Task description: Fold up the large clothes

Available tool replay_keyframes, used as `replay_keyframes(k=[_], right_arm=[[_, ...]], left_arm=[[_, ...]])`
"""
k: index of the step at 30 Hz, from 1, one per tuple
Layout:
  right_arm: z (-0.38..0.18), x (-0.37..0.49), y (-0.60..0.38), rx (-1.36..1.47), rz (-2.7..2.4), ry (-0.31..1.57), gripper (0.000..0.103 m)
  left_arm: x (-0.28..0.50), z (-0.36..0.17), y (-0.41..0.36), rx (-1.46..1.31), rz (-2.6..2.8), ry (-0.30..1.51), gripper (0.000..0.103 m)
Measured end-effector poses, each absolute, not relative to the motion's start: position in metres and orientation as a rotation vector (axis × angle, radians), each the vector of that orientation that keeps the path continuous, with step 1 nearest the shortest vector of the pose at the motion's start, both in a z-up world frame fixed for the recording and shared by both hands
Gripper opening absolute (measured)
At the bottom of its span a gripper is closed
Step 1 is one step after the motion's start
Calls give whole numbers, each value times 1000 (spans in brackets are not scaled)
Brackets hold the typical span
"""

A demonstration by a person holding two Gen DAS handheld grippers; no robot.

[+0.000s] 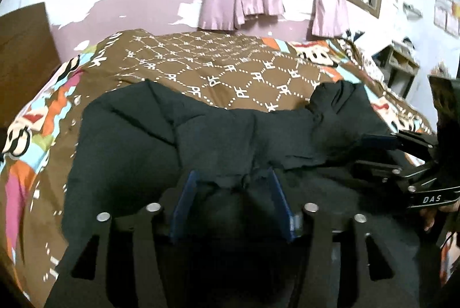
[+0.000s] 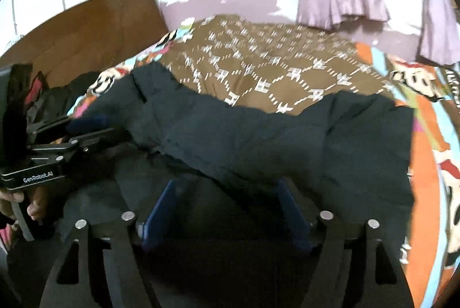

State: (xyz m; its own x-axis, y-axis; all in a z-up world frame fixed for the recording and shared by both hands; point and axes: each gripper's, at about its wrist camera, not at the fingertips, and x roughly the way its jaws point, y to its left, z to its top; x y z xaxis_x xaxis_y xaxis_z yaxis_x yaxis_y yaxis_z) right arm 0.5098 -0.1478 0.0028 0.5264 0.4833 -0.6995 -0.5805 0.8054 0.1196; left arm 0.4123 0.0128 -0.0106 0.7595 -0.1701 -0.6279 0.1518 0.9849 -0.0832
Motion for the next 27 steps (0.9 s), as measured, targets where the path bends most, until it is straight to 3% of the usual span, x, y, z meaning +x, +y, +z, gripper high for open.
replay_keyframes(k=[1, 2, 3, 6, 15, 27], right_arm=[[9, 503, -152, -107, 630, 779, 80], [16, 496, -158, -73, 620, 767, 90], [20, 495, -161, -47, 613, 756, 98], [34, 479, -172, 13, 598, 716, 103], [66, 402, -202, -9, 534, 616, 103], [48, 263, -239, 1, 492, 680, 103]], left_arm=[[406, -5, 15, -45, -176, 676, 67], [400, 0, 16, -62, -179, 666, 77], [392, 6, 17, -84, -185, 650, 81], [374, 21, 18, -107, -178, 619, 95], [307, 51, 11, -84, -170, 571, 99], [185, 20, -3, 38, -284, 641, 99]])
